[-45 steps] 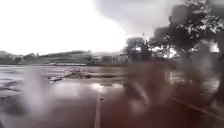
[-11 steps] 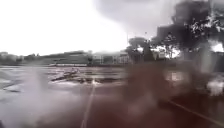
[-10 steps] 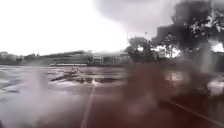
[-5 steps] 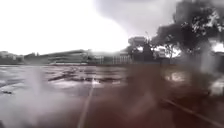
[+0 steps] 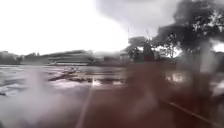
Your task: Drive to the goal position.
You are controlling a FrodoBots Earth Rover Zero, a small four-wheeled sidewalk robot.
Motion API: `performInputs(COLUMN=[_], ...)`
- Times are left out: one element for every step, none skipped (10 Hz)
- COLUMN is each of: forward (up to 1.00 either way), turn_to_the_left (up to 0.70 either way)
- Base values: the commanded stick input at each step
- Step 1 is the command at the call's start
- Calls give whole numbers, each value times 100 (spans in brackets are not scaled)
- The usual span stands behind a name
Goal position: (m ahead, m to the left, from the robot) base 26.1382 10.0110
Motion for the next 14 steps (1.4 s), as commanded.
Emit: performInputs(forward=[45,45,45,45,45,45,45,45,45,45,45,45,45,45], turn_to_the_left=[0,0,0,0,0,0,17,27,27,27,27,27,27,27])
